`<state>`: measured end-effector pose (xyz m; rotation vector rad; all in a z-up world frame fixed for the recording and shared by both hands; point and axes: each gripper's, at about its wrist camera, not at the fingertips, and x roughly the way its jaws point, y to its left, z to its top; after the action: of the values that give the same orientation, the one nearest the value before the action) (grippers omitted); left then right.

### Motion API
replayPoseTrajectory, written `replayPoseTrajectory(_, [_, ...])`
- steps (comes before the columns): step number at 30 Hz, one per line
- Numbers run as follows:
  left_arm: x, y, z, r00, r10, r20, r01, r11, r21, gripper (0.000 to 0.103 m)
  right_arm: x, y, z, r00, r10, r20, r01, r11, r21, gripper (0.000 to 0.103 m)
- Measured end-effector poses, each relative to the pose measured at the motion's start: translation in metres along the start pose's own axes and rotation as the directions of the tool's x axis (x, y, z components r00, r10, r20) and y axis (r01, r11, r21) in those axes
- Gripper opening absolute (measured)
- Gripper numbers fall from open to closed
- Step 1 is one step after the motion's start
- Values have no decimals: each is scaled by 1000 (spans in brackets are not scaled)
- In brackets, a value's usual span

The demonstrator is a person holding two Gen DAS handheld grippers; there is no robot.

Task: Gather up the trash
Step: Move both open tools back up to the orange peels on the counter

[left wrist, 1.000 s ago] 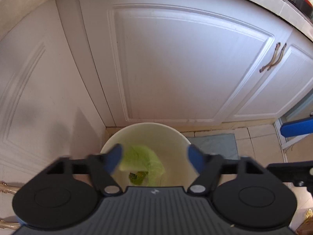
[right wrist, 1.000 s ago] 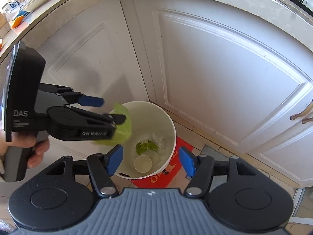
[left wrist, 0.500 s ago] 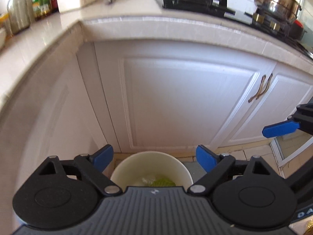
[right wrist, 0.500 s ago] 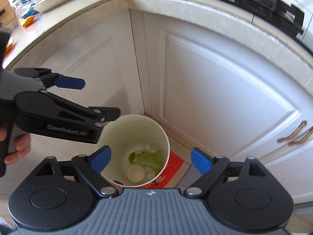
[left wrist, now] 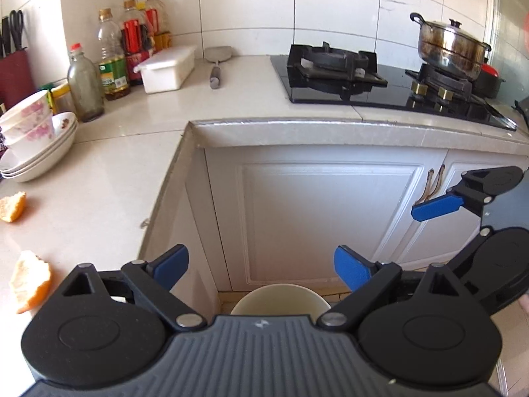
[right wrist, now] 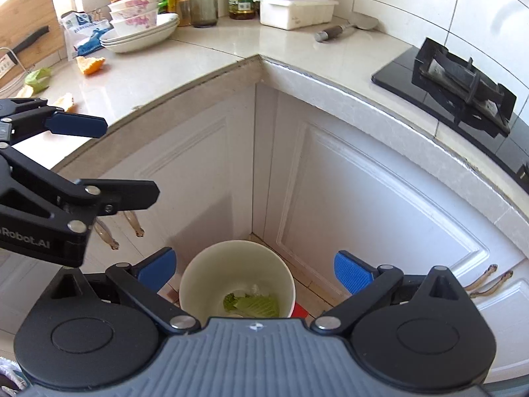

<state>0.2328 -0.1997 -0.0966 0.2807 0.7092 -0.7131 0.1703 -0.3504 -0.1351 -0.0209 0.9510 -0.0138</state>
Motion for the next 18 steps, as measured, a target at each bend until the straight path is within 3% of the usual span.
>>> replayPoseTrajectory(8, [-37, 22, -7, 999, 27, 20, -27, 1000, -12, 95, -16, 25, 19, 999, -37, 27, 38, 998, -46, 103])
replayPoseTrajectory(18, [-83, 69, -19, 988, 145, 50, -142, 988, -65, 95, -31, 72, 59, 994, 35, 102, -21, 990, -142, 103])
